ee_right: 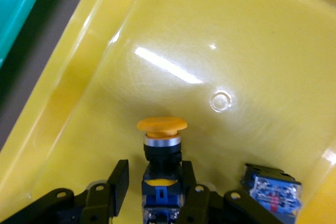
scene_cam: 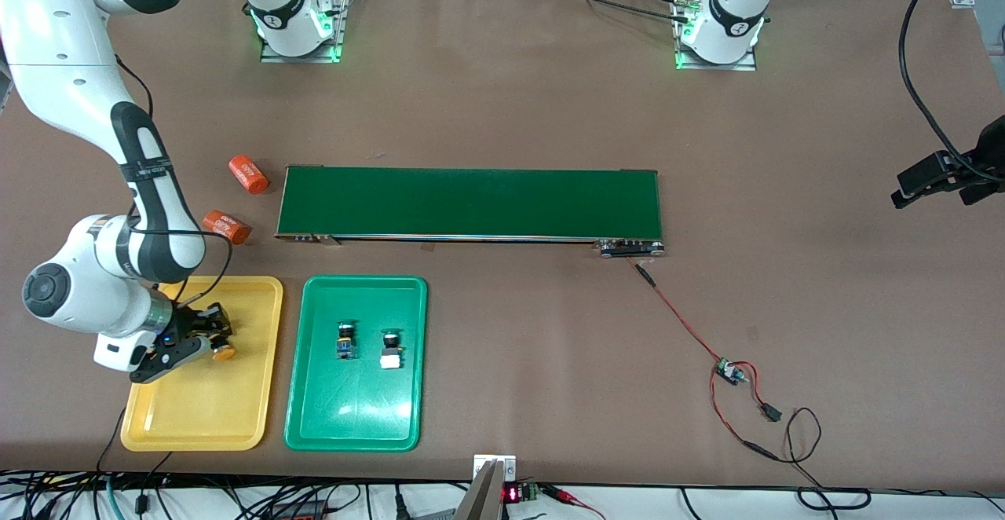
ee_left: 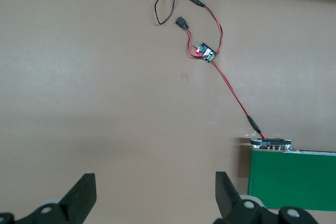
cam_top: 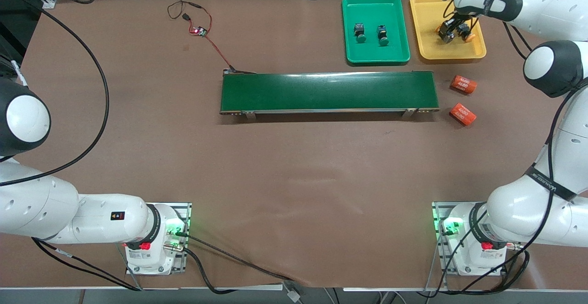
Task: Sort buttons by color to trays
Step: 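Open the right gripper and release the yellow-capped button in the tray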
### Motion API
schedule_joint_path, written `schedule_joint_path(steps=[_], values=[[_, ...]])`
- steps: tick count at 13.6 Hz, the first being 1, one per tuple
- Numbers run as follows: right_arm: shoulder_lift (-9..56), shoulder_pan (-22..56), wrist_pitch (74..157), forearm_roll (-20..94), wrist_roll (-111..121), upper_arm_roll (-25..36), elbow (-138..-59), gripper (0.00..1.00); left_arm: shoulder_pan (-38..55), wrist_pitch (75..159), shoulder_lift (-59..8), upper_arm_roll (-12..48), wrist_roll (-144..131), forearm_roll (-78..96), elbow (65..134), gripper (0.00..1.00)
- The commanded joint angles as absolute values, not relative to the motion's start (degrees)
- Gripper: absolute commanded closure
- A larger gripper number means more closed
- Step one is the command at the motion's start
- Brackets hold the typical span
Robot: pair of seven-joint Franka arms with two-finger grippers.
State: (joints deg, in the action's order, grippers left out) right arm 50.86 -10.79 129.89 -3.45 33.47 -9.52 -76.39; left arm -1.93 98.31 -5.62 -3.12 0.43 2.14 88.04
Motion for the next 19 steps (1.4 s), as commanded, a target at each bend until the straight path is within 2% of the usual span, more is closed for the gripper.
schedule_joint_path(steps=[1, 3, 4, 11, 17, 19], values=[[51.07, -10.55, 129.03, -2.72, 32.87, -9.58, -75.5, 0.25, -1.85, 96.86, -5.19, -3.43, 1.32, 2.2, 87.8, 0.0], [49.84, -10.2, 127.45, -2.64, 32.0, -9.58, -75.5, 0.07, -2.02, 96.77, -5.19, -3.43, 1.32, 2.2, 87.8, 0.0], [49.31, -10.02, 125.96, -2.46, 31.64, -9.58, -75.32, 0.03, -2.2, 96.68, -5.19, -3.43, 1.32, 2.2, 87.8, 0.0], [41.24, -10.02, 112.78, 0.26, 26.31, -9.14, -76.55, 0.0, -2.2, 96.68, -5.18, -3.43, 1.32, 2.2, 87.8, 0.0], [29.2, -8.09, 96.79, -0.35, 10.22, -9.23, -76.81, 0.0, -1.94, 95.36, -4.75, -3.34, 1.32, 2.11, 87.8, 0.0], [23.5, -7.21, 93.35, -0.7, 4.95, -9.05, -79.35, 0.0, -1.76, 95.36, -4.66, -3.34, 1.32, 2.11, 87.8, 0.0]])
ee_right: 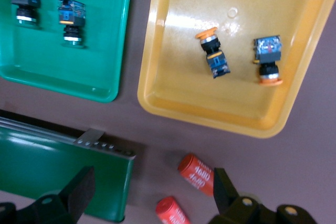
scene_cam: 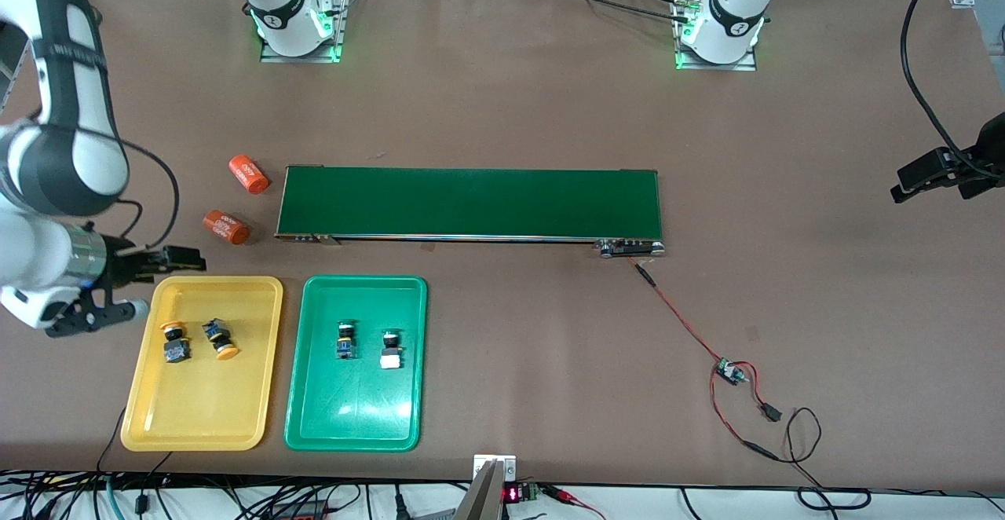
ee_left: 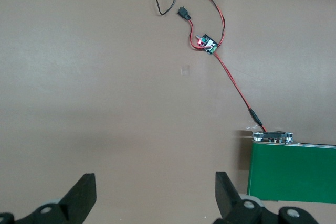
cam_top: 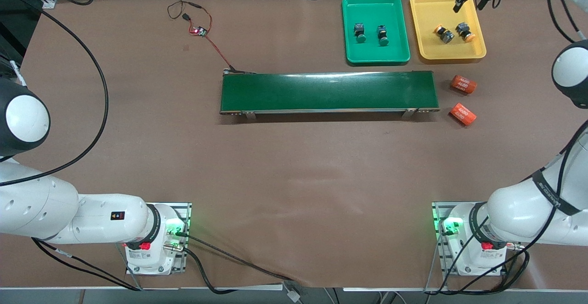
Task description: Sort buttons by color to trays
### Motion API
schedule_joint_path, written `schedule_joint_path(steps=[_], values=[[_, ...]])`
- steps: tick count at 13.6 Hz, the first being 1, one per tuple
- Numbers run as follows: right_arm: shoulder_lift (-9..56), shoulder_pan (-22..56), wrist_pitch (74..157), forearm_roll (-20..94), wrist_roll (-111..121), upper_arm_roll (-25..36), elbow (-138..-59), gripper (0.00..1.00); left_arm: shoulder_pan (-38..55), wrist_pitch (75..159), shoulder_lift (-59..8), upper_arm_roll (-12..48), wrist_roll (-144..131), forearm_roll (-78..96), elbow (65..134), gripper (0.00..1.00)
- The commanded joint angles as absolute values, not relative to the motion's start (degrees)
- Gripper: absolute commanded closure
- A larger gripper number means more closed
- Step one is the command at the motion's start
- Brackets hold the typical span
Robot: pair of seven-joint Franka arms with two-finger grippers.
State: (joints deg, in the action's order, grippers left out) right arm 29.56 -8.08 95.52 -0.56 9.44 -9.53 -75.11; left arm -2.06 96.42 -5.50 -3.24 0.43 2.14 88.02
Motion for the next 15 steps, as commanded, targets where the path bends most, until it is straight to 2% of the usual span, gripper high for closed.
schedule_joint_path(steps=[1, 3, 5, 9, 15], values=[[20.51, -6.77, 92.21, -0.7, 3.88, -8.97, -81.11, 0.0, -1.76, 95.36, -4.66, -3.34, 1.32, 2.11, 87.89, 0.0], [15.75, -5.55, 89.57, -0.7, 3.26, -8.18, -82.96, 0.0, -1.85, 95.36, -4.66, -3.34, 1.32, 2.2, 87.98, 0.0], [12.23, -1.95, 86.32, -0.79, 1.59, -4.41, -83.67, 0.0, -1.85, 95.8, -4.75, -3.34, 1.32, 2.46, 87.72, 0.0], [4.15, -2.28, 83.42, -0.88, 1.58, -4.04, -88.5, 0.0, -1.76, 95.8, -4.75, -3.34, 1.32, 2.9, 87.71, 0.0], [-0.09, -2.37, 81.47, -1.84, -3.51, -3.96, -91.14, 0.0, -1.76, 96.24, -5.01, -3.34, 1.41, 2.72, 87.54, 0.0]])
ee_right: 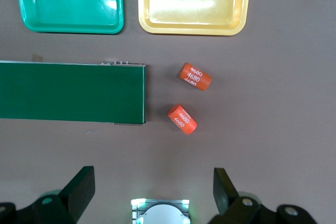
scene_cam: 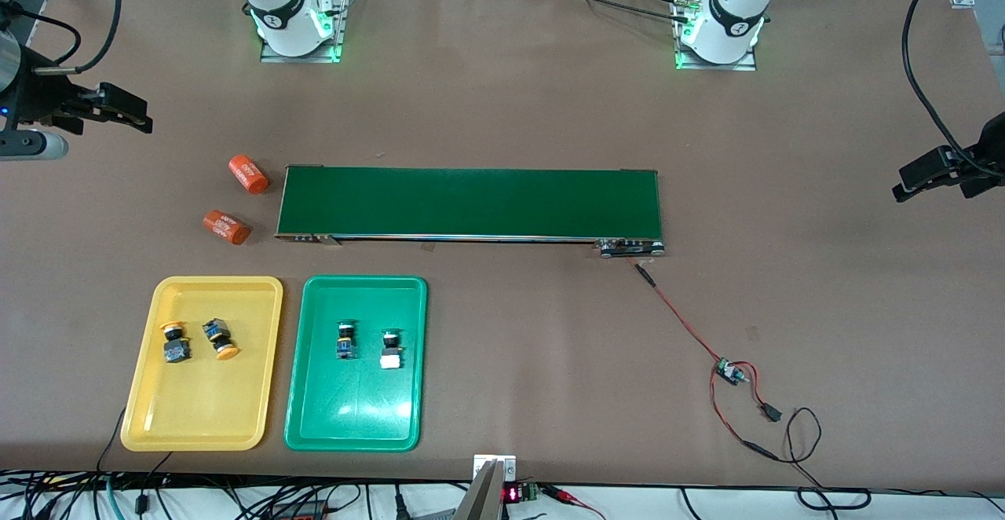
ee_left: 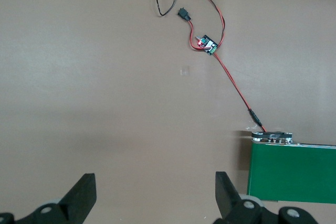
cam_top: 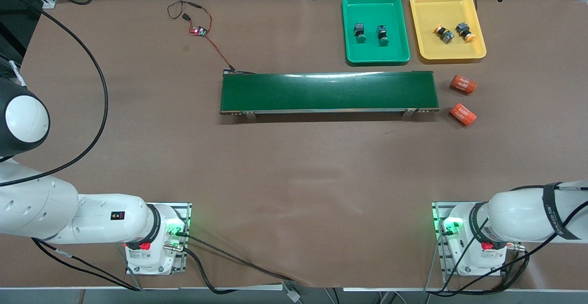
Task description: Sort buttons by color to trays
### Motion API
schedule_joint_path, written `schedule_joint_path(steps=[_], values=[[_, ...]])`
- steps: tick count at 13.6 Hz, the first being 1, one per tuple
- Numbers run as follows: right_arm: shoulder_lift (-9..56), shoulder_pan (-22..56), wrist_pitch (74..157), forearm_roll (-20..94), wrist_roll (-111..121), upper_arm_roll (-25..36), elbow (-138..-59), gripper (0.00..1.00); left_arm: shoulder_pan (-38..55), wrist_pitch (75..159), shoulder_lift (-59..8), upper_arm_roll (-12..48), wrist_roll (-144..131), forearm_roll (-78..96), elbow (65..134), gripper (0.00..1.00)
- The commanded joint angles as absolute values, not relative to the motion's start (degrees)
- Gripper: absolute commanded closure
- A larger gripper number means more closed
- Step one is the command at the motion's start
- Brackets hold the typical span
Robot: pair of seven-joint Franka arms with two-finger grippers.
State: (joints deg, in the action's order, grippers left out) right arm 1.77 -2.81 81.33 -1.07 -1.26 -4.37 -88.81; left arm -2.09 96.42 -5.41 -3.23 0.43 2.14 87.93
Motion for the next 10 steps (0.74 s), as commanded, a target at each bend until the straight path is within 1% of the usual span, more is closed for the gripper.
schedule_joint_path(steps=[1, 10], values=[[-0.26, -2.46, 81.39, -1.76, -3.6, -3.96, -91.14, 0.0, -1.67, 96.24, -5.01, -3.34, 1.32, 2.72, 87.45, 0.0], [-0.7, -3.6, 80.86, -1.49, -3.16, -3.96, -91.23, 0.0, -1.76, 95.19, -4.66, -3.25, 1.41, 2.02, 87.45, 0.0]])
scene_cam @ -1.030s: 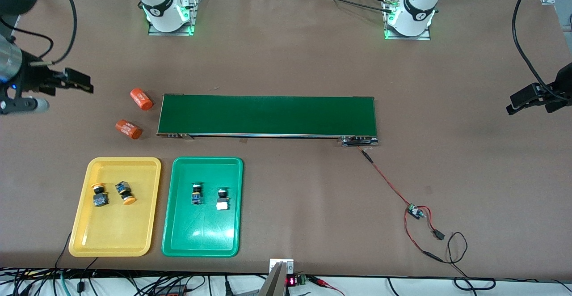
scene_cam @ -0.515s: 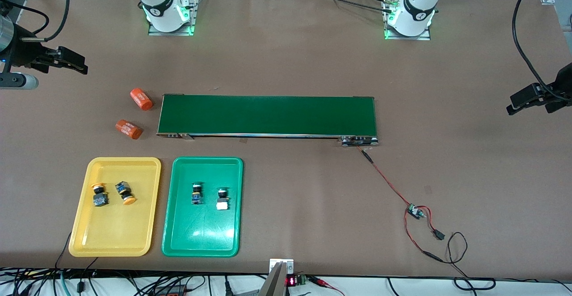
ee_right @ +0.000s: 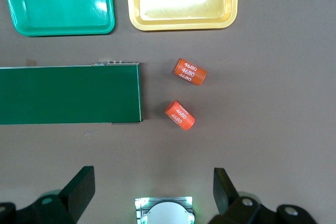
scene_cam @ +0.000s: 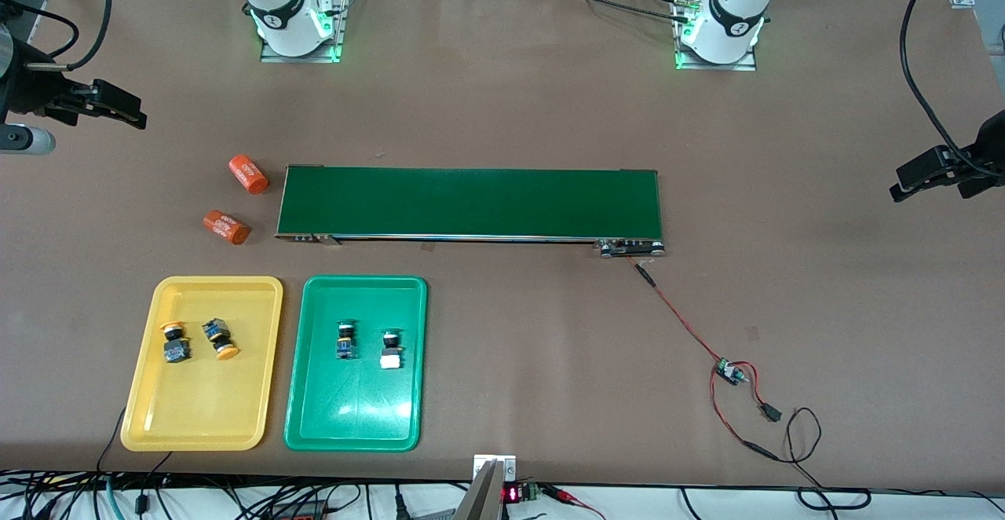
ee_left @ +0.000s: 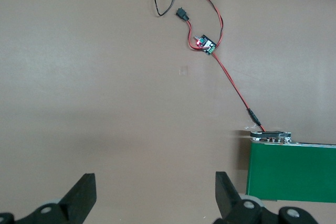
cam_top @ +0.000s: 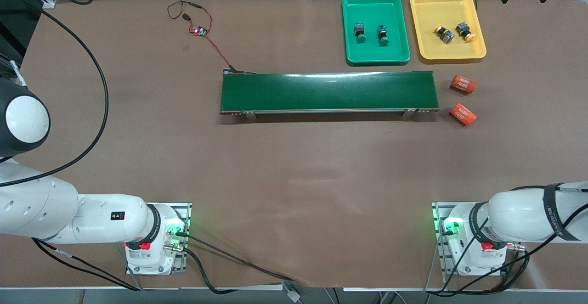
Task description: Sort buttons by color to trays
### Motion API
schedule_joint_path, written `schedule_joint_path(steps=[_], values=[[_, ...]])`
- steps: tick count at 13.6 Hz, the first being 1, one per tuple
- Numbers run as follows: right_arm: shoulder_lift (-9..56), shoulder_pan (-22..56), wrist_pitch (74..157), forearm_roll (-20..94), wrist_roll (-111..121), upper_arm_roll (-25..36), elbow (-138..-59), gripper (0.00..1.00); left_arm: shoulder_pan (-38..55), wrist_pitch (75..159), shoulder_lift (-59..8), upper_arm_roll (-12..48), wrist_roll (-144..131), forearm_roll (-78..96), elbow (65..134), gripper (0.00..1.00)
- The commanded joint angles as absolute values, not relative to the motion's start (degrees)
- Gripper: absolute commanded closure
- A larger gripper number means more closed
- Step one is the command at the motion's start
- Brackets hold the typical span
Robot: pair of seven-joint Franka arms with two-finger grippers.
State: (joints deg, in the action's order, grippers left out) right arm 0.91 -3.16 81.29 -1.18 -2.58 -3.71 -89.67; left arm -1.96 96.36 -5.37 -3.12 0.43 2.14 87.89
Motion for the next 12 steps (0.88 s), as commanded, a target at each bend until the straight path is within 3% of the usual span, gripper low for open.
schedule_joint_path(steps=[1, 12], values=[[-0.7, -3.6, 80.34, -1.49, -3.43, -3.96, -91.06, 0.0, -1.76, 95.27, -4.75, -3.25, 1.41, 2.2, 87.36, 0.0], [3.77, -5.1, 79.62, -0.88, -3.6, -4.39, -90.09, 0.0, -2.11, 95.36, -4.83, -2.99, 1.23, 2.46, 87.1, 0.0]])
